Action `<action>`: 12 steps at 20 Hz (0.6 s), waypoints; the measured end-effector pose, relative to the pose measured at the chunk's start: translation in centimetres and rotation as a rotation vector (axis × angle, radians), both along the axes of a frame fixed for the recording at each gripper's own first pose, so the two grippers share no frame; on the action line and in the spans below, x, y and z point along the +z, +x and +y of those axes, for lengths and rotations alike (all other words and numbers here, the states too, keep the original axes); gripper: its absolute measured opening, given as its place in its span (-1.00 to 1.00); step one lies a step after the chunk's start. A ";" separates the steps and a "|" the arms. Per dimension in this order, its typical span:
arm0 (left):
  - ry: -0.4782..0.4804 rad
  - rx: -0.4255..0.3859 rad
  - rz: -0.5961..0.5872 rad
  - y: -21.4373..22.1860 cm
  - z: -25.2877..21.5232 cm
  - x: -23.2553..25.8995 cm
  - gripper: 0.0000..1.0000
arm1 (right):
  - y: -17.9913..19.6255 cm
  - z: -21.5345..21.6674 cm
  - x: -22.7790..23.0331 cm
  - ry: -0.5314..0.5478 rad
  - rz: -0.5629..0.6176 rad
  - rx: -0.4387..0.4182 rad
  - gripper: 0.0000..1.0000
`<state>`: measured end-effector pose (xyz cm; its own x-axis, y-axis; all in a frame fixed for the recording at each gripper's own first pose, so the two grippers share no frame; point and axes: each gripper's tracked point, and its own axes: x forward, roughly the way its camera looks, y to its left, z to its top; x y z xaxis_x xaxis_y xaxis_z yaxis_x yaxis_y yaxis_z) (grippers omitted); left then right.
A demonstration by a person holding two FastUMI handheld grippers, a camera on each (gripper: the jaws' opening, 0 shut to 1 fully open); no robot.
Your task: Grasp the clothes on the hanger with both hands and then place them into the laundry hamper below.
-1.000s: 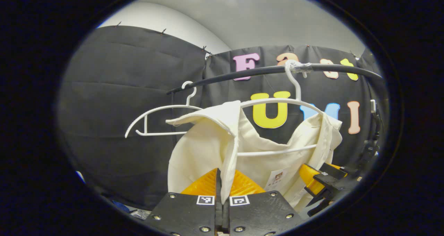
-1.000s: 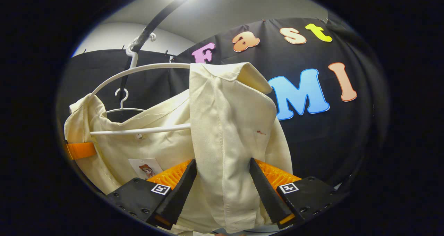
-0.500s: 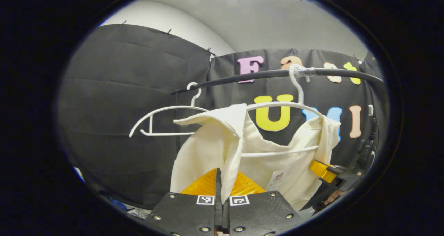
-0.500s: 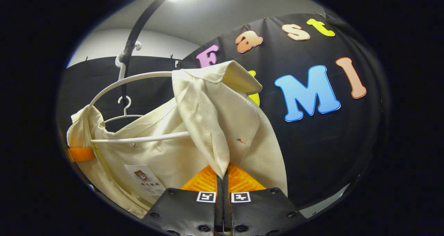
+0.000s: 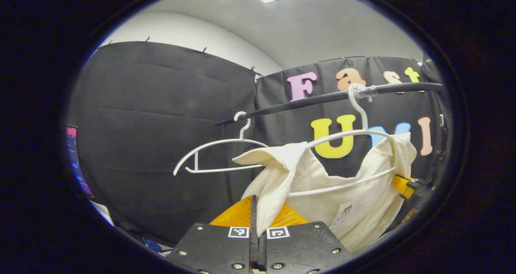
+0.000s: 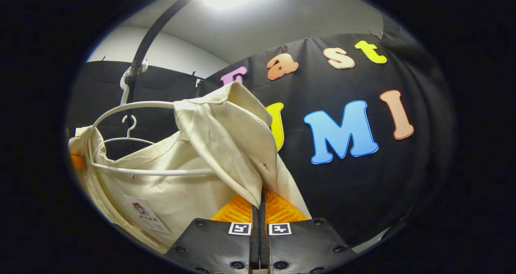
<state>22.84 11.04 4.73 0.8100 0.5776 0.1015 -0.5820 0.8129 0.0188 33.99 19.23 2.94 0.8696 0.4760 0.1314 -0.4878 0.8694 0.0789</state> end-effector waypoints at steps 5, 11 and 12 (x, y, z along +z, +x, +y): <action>0.019 0.036 -0.032 -2.4 2.8 1.4 -0.98 | 1.2 -1.6 1.9 0.007 -0.061 -0.073 -0.96; -0.116 -0.010 -0.039 -2.1 5.7 -1.4 -0.98 | 2.6 -2.6 2.6 0.032 -0.067 -0.117 -1.00; -0.123 -0.013 -0.045 -1.9 6.1 -1.6 -0.99 | 2.5 -2.8 2.6 0.032 -0.069 -0.121 -0.96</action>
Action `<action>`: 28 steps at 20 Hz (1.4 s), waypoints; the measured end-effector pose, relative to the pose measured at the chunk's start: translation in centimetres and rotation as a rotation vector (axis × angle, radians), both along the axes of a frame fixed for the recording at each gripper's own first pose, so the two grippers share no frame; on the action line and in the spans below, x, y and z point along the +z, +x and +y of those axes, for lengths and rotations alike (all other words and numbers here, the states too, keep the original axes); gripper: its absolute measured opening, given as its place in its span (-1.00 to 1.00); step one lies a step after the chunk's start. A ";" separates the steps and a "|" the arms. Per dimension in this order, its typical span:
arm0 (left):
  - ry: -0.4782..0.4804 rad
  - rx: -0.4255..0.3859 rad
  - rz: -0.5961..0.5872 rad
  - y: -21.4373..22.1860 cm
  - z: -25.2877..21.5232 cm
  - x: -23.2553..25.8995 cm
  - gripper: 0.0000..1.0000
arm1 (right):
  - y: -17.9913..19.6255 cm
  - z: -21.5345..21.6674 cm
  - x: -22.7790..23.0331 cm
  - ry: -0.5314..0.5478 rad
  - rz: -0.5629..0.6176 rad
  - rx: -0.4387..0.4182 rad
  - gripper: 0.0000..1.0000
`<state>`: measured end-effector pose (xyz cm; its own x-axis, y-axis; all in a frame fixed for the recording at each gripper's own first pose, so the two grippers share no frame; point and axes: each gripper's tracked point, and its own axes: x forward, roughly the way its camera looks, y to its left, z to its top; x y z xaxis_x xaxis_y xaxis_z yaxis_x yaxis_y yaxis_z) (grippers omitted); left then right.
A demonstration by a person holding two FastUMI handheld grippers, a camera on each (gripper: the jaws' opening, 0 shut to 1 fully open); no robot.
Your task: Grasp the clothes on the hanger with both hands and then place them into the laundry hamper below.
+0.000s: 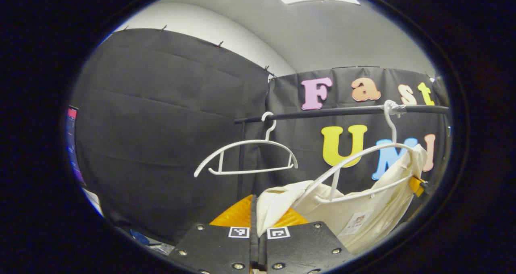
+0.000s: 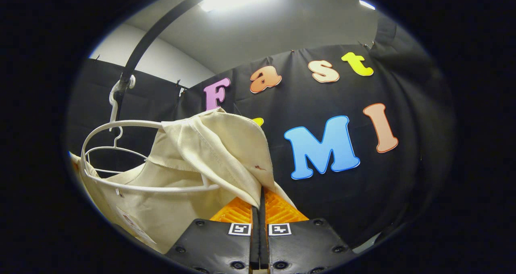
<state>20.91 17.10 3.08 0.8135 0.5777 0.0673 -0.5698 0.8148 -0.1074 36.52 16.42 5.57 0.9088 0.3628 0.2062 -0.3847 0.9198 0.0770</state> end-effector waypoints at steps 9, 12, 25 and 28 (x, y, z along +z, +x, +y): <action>-0.062 -0.097 -0.011 0.9 2.1 1.5 -0.99 | 2.6 -2.1 1.4 0.097 0.068 0.005 -1.00; -0.008 -0.108 -0.030 0.6 1.7 2.7 -0.98 | 1.9 -1.9 1.8 0.117 0.076 0.039 -0.96; 0.004 -0.086 -0.065 -0.4 5.1 4.6 -0.99 | -2.4 -3.0 3.8 0.062 0.014 0.183 -0.97; -0.011 -0.113 -0.060 0.8 4.7 4.6 -0.99 | -0.6 -4.7 6.1 0.125 -0.064 0.083 -0.97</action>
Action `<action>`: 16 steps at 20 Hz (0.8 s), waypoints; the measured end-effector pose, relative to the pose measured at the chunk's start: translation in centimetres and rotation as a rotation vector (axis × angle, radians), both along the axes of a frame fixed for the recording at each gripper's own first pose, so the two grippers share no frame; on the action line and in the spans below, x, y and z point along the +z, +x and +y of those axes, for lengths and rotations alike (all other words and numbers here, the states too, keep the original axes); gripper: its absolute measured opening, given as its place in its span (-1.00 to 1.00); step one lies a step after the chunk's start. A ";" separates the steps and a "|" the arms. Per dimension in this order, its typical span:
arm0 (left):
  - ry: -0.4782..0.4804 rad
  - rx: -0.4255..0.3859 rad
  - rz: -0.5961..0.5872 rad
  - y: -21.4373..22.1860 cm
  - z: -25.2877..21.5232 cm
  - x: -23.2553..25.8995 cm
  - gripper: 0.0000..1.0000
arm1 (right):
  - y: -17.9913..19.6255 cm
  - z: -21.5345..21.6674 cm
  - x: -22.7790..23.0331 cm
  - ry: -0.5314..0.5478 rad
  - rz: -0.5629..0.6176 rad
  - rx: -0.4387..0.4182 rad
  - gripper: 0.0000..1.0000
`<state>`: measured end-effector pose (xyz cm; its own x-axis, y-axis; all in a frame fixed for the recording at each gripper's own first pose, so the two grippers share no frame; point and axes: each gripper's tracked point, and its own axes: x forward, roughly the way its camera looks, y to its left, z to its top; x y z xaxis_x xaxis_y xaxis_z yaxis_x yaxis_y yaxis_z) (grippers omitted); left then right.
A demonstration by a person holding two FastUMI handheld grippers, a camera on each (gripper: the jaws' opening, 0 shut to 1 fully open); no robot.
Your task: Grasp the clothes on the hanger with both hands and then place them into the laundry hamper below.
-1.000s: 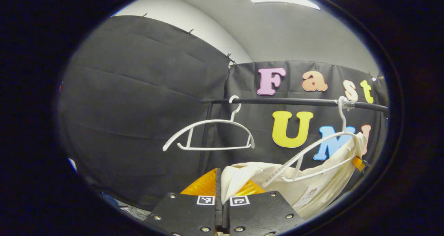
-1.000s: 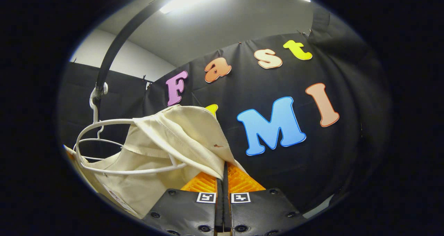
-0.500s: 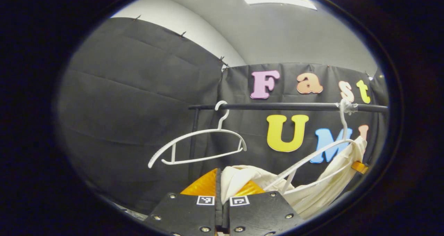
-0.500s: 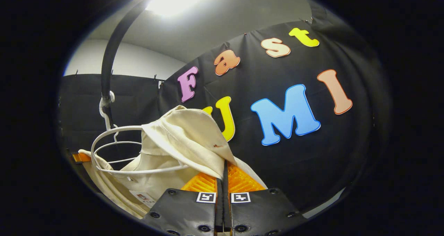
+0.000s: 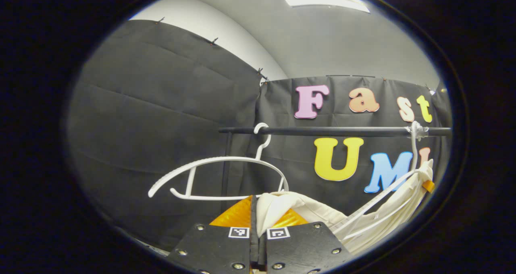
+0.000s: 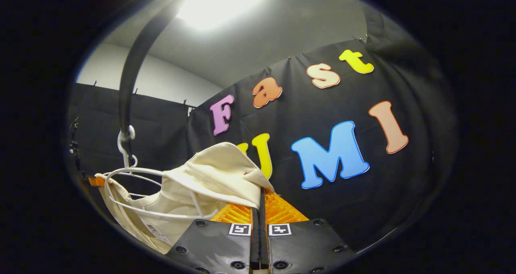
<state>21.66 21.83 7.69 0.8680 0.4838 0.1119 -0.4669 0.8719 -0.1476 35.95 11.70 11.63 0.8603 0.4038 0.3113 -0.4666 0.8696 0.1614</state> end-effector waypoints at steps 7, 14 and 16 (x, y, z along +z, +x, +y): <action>-0.003 -0.075 0.010 3.5 -1.4 -1.6 -0.98 | 4.7 -0.6 -3.5 -0.054 0.035 -0.145 -0.96; -0.033 -0.134 -0.020 3.7 -2.6 -2.9 -0.99 | 5.7 -2.2 -8.0 -0.075 0.143 -0.184 -0.96; -0.034 -0.145 -0.028 2.9 -2.9 -2.6 -0.99 | 5.0 -2.4 -8.7 -0.084 0.154 -0.190 -1.00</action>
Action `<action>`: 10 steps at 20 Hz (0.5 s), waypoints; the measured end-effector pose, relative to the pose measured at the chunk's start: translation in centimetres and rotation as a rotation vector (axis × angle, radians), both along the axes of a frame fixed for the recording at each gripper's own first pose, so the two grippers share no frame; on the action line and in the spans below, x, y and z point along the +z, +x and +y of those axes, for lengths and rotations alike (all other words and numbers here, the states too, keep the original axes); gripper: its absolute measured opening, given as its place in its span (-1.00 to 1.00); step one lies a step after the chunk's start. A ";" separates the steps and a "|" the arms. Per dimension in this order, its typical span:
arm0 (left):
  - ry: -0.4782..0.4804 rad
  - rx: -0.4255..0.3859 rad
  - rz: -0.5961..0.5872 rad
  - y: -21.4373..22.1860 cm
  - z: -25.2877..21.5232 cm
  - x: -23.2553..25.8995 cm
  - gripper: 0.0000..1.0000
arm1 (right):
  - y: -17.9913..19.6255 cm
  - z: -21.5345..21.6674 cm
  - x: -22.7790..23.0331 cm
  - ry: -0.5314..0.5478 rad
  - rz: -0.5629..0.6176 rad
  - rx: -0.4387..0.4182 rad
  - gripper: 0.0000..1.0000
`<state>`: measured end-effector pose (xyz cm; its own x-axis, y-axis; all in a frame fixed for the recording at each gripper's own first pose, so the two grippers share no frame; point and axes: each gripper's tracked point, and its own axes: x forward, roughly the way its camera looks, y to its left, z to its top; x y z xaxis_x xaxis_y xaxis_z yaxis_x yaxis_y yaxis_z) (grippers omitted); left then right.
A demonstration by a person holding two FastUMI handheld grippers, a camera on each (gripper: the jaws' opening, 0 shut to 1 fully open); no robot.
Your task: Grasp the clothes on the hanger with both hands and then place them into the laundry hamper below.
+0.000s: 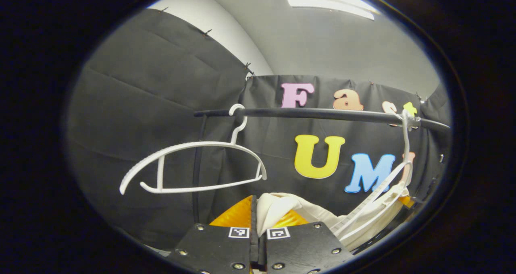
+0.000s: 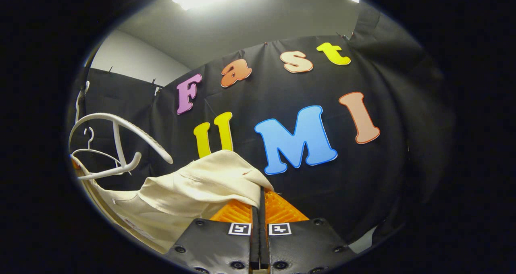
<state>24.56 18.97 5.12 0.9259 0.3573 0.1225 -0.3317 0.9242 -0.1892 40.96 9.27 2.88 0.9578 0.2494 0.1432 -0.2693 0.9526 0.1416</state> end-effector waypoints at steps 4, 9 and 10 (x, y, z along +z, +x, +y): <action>0.003 -0.028 0.060 -2.5 0.1 -2.0 -0.98 | -2.2 -0.1 -0.9 -0.020 0.019 -0.021 -0.96; -0.005 -0.117 0.107 -5.2 -0.3 -3.9 -0.98 | -7.1 -1.3 -1.8 -0.040 0.056 -0.108 -0.96; -0.010 -0.136 0.118 -5.4 -0.3 -4.2 -0.98 | -8.3 -1.6 -1.9 -0.045 0.060 -0.132 -0.96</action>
<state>19.13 18.64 0.95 0.9736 0.2281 0.0075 -0.2238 0.9605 -0.1654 32.69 7.64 0.95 0.9891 0.1256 0.0768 -0.1337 0.9849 0.1103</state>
